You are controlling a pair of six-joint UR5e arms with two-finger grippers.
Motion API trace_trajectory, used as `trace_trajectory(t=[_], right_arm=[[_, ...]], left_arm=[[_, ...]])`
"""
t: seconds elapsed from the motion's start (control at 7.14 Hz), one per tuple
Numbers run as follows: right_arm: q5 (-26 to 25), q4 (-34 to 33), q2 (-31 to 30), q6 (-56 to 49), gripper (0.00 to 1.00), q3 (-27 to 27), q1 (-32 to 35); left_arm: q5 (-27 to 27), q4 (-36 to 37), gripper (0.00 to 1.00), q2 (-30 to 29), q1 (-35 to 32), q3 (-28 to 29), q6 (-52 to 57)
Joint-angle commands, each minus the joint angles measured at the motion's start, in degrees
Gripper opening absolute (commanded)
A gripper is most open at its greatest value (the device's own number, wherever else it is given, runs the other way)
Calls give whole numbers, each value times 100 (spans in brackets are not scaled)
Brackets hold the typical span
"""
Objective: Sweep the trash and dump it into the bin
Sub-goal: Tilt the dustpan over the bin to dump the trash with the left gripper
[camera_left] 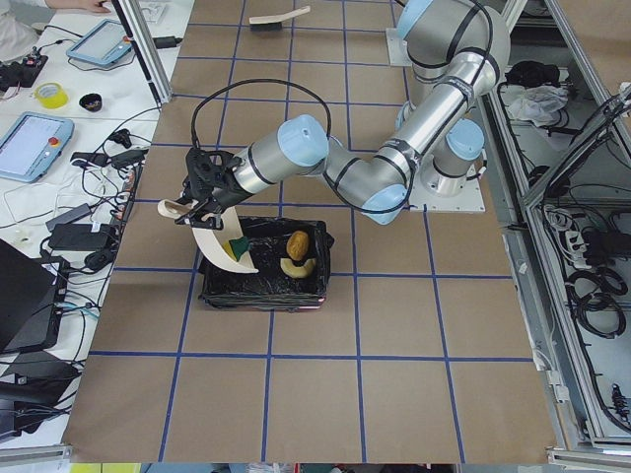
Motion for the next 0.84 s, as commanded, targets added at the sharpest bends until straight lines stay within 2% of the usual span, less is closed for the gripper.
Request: trace_trajectory(t=[0.0,0.28,0.56,0.7], right_arm=[[0,1,0,0,100,0,0],[0,1,0,0,100,0,0],[0,1,0,0,100,0,0],[0,-8,0,0,100,9,0]], left_arm=[[-593,1977,0,144,142,-1043,258],[-744,3168,0,215,170,-1451,258],[-745,3278,0,302,170,-1679,258],[-692,3261,0,381,161,-1602,258]])
